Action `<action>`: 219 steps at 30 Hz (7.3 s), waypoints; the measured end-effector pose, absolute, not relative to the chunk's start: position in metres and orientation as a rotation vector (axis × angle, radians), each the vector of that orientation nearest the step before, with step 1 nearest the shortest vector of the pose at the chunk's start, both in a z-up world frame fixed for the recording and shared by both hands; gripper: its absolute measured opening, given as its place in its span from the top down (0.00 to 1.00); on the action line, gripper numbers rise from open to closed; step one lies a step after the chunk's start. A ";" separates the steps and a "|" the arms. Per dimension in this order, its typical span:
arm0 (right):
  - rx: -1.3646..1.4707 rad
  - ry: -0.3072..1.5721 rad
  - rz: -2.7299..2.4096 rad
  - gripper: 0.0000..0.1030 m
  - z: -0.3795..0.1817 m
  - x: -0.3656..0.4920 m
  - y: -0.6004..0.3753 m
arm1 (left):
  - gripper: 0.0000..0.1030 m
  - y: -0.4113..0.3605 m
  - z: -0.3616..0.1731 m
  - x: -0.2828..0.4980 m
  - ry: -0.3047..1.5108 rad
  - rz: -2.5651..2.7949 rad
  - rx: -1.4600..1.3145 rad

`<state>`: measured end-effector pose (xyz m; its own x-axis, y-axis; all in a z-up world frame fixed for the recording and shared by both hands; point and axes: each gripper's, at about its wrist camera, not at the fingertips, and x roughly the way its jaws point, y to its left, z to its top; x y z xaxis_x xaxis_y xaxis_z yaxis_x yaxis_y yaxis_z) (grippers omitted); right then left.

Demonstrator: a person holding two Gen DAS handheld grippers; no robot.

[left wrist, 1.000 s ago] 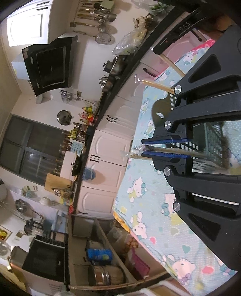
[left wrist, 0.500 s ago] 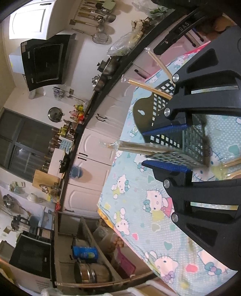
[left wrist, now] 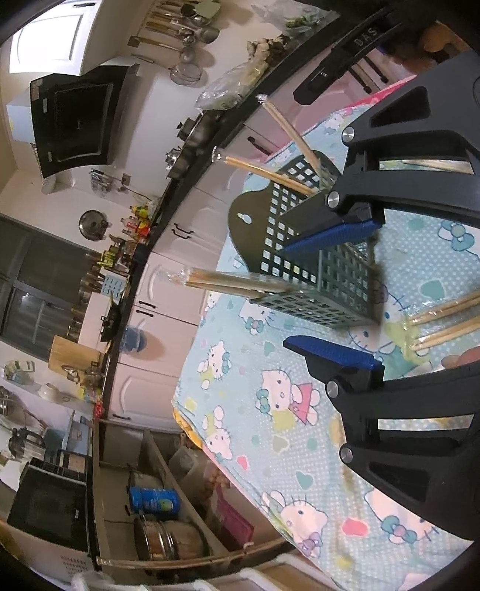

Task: Organize utensils
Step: 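Lower the chopstick into the caddy and open the left gripper while the right gripper releases its chopstick, then move both open grippers down toward the wrapped chopsticks on the bedspread, then close the left gripper on a wrapped chopstick while the right gripper grasps another, then lift the left gripper's chopstick over the green caddy while the right gripper carries its chopstick there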

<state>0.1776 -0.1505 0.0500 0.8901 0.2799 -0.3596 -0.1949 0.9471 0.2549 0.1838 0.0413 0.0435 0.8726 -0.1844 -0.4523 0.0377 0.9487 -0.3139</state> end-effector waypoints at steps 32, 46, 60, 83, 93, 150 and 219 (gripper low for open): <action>0.109 0.555 0.304 0.53 0.022 0.132 -0.134 | 0.36 0.058 0.012 0.142 0.594 -0.089 -0.255; 0.086 0.640 0.308 0.48 0.000 0.116 -0.144 | 0.24 0.061 -0.012 0.132 0.684 -0.096 -0.253; 0.108 0.752 0.247 0.47 -0.028 0.114 -0.162 | 0.24 0.055 -0.040 0.123 0.786 -0.077 -0.219; 0.167 0.986 0.161 0.48 -0.060 0.192 -0.177 | 0.74 0.066 -0.071 0.148 0.913 -0.113 -0.368; 0.167 1.009 0.139 0.53 -0.069 0.216 -0.170 | 0.74 0.070 -0.073 0.163 0.926 -0.105 -0.404; -0.196 1.045 0.471 0.70 -0.055 0.200 -0.056 | 0.98 0.060 0.076 0.143 0.546 -0.236 -0.362; 0.154 0.218 0.318 0.94 0.121 0.258 -0.113 | 0.98 0.036 0.117 0.230 0.271 -0.166 -0.262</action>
<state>0.2585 -0.1131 0.1213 0.9270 0.3250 -0.1874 -0.2920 0.9386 0.1837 0.2298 0.0356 0.1174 0.9501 -0.1967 -0.2422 0.1266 0.9525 -0.2771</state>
